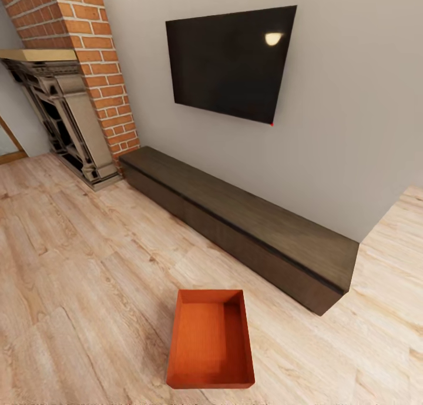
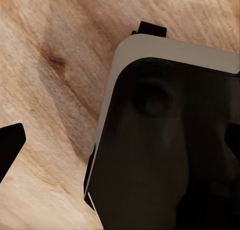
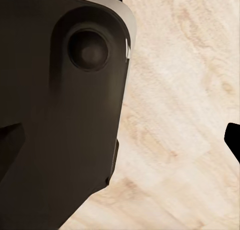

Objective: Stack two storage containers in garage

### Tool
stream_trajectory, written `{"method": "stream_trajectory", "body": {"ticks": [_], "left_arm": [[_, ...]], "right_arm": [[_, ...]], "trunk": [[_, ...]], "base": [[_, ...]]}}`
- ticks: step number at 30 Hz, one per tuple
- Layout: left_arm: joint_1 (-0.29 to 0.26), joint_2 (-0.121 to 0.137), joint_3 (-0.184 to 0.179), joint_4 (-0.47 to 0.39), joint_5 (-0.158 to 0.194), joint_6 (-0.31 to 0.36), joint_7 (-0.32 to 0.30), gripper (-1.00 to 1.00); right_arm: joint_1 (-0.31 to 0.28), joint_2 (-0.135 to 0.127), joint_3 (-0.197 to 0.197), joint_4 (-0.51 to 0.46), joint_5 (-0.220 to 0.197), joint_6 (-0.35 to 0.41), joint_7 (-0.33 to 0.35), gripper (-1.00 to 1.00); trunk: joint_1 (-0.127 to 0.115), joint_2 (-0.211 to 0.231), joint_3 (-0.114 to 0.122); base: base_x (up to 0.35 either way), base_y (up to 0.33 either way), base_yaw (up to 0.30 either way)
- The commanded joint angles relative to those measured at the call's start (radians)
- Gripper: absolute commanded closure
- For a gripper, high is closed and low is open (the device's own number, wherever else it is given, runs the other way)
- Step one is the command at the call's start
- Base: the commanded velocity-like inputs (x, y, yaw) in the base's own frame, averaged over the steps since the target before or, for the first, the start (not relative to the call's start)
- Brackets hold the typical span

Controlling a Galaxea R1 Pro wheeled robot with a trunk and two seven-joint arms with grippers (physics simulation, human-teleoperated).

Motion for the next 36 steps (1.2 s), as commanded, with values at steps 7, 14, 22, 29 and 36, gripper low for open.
{"method": "stream_trajectory", "body": {"ticks": [7,14,22,29,36], "left_arm": [[0.000,0.000,-0.009,0.000,0.008,-0.002,0.003,-1.00],[0.000,0.000,-0.009,0.000,0.008,-0.002,0.003,-1.00],[0.000,0.000,-0.009,0.000,0.007,-0.002,0.003,-1.00],[0.000,0.000,-0.009,0.000,0.007,-0.002,0.003,-1.00],[0.000,0.000,-0.009,0.000,0.008,-0.002,0.003,-1.00]], "right_arm": [[-0.001,0.001,0.008,0.003,-0.008,-0.005,0.000,-1.00],[-0.001,0.001,0.008,0.003,-0.008,-0.005,0.000,-1.00],[-0.001,0.000,0.007,0.003,-0.008,-0.005,0.000,-1.00],[-0.001,0.000,0.008,0.003,-0.007,-0.006,0.003,-1.00],[-0.001,0.000,0.008,0.003,-0.006,-0.006,0.006,-1.00]], "trunk": [[0.000,0.000,-0.012],[0.000,0.000,-0.023],[0.000,0.000,-0.036],[0.000,0.000,-0.047],[0.000,0.000,-0.059]], "base": [[0.000,0.000,0.000],[0.000,0.000,0.000],[0.000,0.000,0.000],[0.000,0.000,0.000],[0.000,0.000,0.000]]}}
